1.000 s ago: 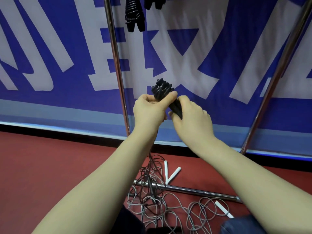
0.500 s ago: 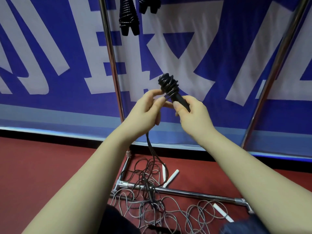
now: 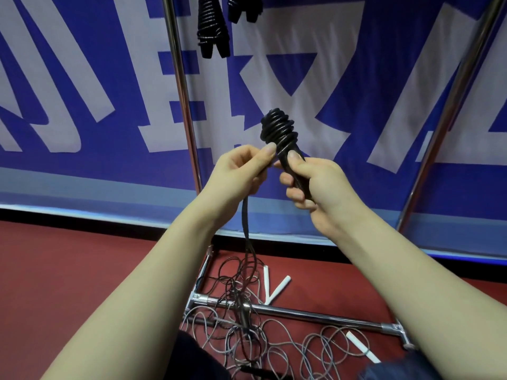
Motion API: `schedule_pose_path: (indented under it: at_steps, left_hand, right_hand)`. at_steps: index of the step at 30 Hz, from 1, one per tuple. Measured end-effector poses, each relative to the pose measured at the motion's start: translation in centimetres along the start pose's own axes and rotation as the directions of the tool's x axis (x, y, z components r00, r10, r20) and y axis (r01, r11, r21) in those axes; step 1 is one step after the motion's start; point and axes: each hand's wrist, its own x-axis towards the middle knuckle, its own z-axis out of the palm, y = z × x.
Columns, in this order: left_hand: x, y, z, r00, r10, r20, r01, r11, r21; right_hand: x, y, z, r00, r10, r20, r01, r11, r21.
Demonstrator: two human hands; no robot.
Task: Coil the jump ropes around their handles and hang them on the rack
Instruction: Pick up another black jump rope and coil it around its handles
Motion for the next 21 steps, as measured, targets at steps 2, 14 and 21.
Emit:
schedule_pose_path:
  at_steps: [2, 14, 21]
  left_hand:
    - [0.1, -0.1, -0.2, 1.0, -0.009, -0.005, 0.008, 0.996, -0.09]
    - [0.1, -1.1, -0.8, 0.963, 0.062, 0.263, 0.007, 0.967, -0.254]
    - [-0.1, -0.5, -1.8, 0.911, 0.128, 0.391, 0.001, 0.949, -0.314]
  right_hand:
    - [-0.1, -0.1, -0.1, 0.998, 0.053, 0.044, -0.056, 0.996, 0.063]
    - [-1.1, -0.4, -0.2, 0.898, 0.185, 0.4, -0.37, 0.809, 0.457]
    - [-1.1, 0.9, 0.5, 0.691, 0.163, 0.705, -0.635, 0.604, 0.483]
